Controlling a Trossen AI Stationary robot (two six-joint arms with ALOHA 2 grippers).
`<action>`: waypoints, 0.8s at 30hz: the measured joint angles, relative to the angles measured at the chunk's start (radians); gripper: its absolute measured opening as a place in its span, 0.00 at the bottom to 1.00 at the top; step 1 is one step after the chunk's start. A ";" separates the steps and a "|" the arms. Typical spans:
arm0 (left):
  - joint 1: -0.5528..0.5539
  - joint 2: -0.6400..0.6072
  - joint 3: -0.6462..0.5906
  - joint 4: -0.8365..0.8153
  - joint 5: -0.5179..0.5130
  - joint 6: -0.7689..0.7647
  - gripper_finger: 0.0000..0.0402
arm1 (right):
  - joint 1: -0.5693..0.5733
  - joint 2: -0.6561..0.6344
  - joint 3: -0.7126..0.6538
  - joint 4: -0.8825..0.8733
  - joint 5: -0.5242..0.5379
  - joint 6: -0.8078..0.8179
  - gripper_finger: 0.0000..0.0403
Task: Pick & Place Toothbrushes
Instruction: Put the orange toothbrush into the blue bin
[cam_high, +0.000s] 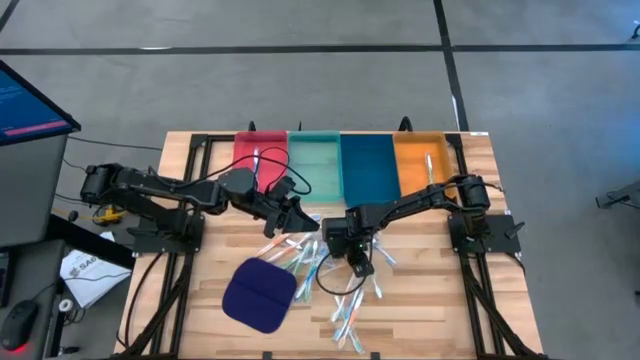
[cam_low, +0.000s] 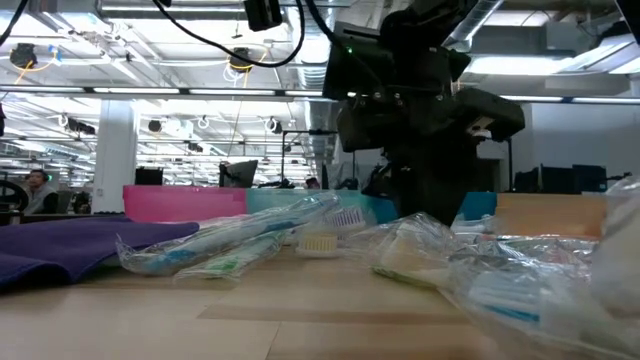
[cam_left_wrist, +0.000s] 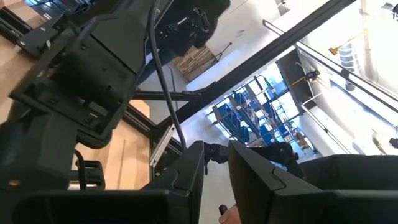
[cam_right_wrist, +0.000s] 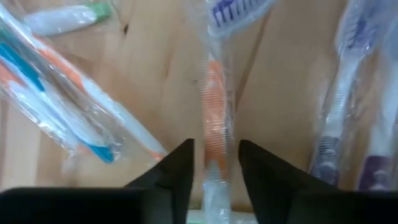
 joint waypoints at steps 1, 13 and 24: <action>0.000 0.000 0.000 0.000 -0.001 0.000 0.17 | 0.003 0.000 -0.001 0.006 0.008 -0.017 0.26; 0.000 0.000 0.000 -0.001 -0.010 -0.019 0.17 | 0.017 0.001 -0.001 0.032 0.175 0.051 0.04; 0.000 -0.054 0.000 0.010 -0.026 -0.014 0.17 | 0.009 -0.137 0.015 -0.015 0.162 0.401 0.04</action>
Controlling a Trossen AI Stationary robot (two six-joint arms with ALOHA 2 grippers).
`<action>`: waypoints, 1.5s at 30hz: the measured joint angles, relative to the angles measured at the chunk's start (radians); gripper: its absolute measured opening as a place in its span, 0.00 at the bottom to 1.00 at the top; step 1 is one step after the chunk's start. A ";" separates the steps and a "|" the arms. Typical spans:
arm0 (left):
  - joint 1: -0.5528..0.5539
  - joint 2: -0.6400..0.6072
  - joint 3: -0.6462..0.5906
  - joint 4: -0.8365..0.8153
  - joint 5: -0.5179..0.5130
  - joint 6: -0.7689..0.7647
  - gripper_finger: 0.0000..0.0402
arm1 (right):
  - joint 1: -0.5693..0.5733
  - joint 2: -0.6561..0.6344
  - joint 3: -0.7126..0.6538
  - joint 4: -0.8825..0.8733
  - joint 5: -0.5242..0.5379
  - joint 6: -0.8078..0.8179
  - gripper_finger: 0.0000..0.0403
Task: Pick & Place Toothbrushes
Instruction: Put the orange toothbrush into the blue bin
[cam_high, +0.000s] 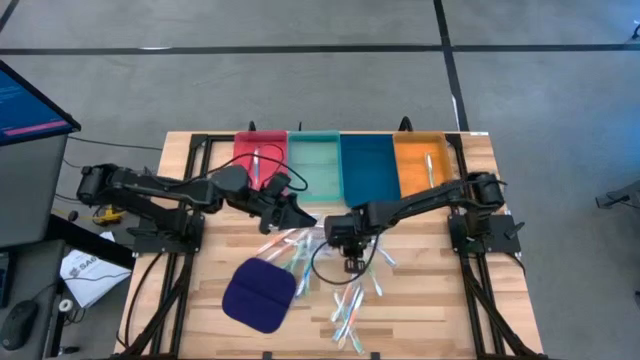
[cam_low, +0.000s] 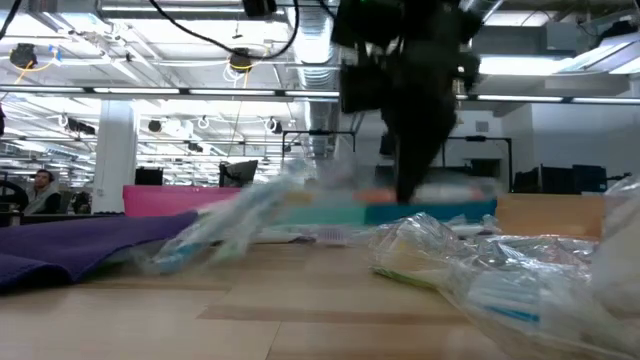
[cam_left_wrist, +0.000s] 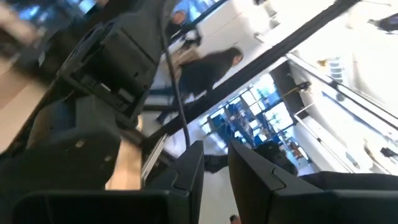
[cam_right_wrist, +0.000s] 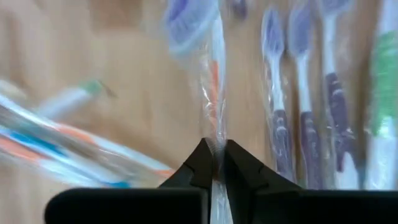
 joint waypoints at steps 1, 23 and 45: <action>0.000 -0.017 0.000 -0.003 0.001 0.019 0.17 | 0.000 -0.016 0.006 0.003 -0.001 0.032 0.03; -0.018 -0.229 0.001 -0.004 0.071 0.128 0.17 | -0.220 -0.229 0.052 -0.035 0.110 0.851 0.03; -0.056 -0.230 0.000 -0.004 0.101 0.110 0.17 | -0.671 -0.092 0.052 -0.254 0.299 0.906 0.03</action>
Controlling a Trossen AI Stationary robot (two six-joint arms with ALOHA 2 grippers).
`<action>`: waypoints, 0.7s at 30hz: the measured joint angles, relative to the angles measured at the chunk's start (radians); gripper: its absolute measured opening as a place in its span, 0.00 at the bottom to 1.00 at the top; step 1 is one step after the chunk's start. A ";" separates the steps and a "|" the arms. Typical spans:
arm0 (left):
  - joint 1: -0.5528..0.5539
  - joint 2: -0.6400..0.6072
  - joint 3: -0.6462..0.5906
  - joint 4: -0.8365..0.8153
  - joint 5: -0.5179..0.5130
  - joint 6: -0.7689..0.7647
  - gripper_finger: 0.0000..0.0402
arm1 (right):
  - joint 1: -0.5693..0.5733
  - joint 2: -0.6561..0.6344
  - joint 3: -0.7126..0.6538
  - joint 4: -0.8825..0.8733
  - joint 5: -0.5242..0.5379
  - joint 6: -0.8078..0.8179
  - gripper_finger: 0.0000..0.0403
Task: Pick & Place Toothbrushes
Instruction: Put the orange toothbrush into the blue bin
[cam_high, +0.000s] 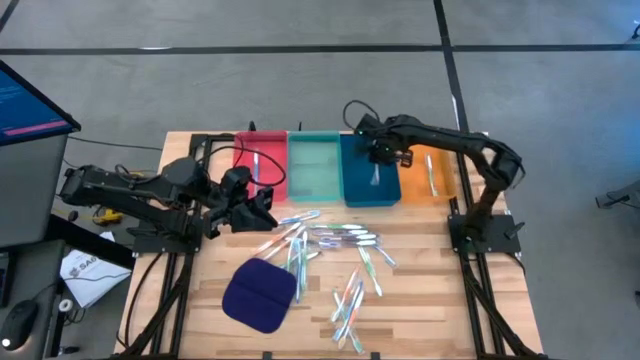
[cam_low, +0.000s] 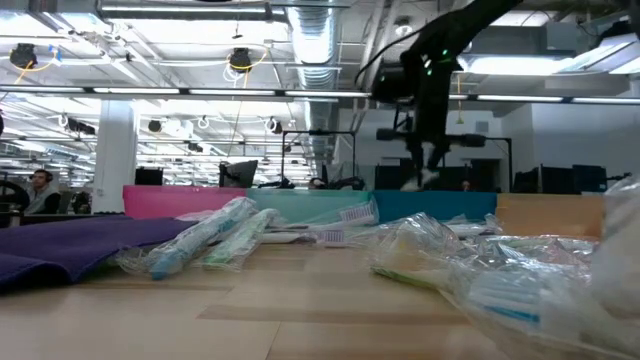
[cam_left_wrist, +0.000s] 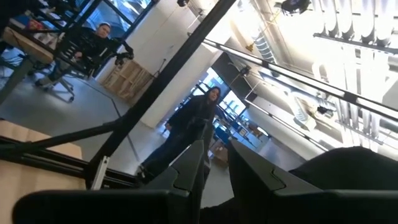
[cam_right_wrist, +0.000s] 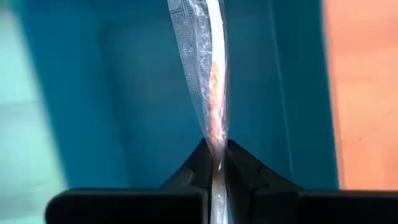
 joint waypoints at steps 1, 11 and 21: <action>0.001 -0.001 0.000 0.001 0.007 -0.001 0.17 | 0.005 0.018 -0.001 0.011 -0.001 -0.005 0.03; 0.006 0.000 0.000 -0.008 0.022 0.014 0.17 | 0.008 0.122 0.000 -0.010 -0.035 -0.090 0.03; 0.006 0.000 0.000 -0.031 0.023 0.016 0.17 | -0.045 0.122 0.000 -0.002 0.011 -0.143 0.03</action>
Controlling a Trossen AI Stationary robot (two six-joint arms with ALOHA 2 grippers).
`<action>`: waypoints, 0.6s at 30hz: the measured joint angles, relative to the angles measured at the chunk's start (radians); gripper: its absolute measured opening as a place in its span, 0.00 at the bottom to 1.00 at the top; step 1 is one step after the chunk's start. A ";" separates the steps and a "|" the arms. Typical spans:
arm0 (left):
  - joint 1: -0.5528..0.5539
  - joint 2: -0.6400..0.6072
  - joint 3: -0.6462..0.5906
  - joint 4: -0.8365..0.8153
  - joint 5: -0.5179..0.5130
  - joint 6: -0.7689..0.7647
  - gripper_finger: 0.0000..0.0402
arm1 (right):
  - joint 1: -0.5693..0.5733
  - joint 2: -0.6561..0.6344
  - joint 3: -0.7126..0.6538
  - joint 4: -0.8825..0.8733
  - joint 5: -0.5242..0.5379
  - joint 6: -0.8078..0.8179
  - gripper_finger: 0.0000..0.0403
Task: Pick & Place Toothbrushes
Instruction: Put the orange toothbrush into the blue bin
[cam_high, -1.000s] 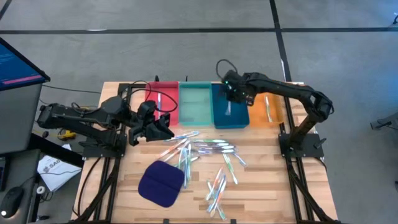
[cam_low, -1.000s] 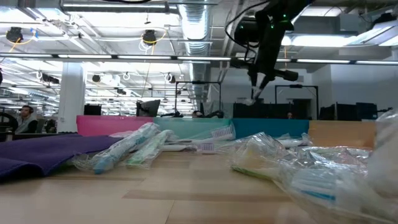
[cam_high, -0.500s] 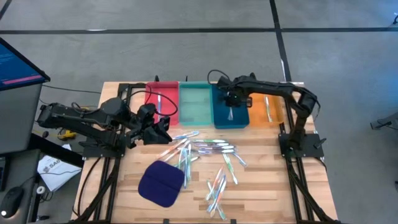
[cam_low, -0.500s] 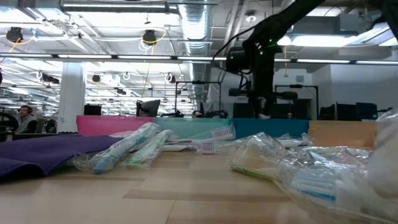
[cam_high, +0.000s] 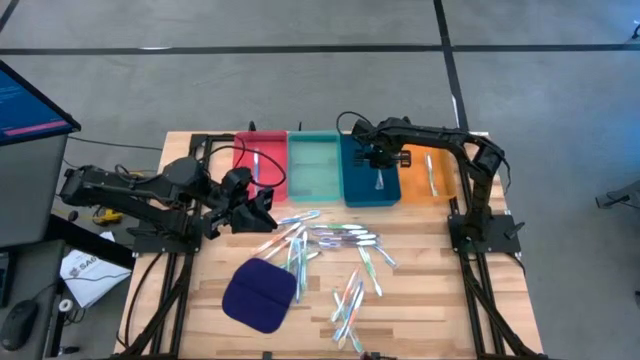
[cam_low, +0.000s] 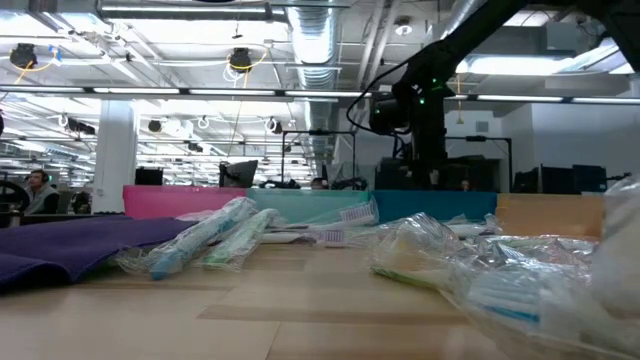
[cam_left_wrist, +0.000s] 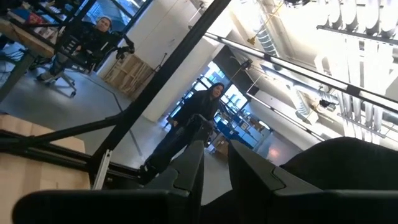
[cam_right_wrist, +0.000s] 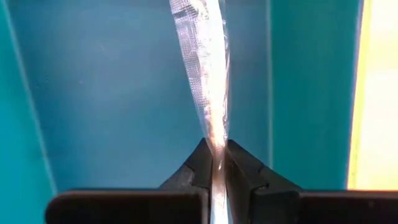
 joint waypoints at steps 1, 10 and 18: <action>0.000 0.000 0.000 -0.006 0.000 0.000 0.17 | -0.001 0.000 0.000 0.000 0.005 -0.009 0.04; 0.000 0.000 0.000 -0.021 0.000 0.001 0.17 | -0.021 0.000 0.000 0.005 0.027 -0.059 0.04; 0.013 0.000 0.000 -0.020 -0.001 0.001 0.17 | -0.004 0.000 0.000 -0.002 0.018 -0.084 0.26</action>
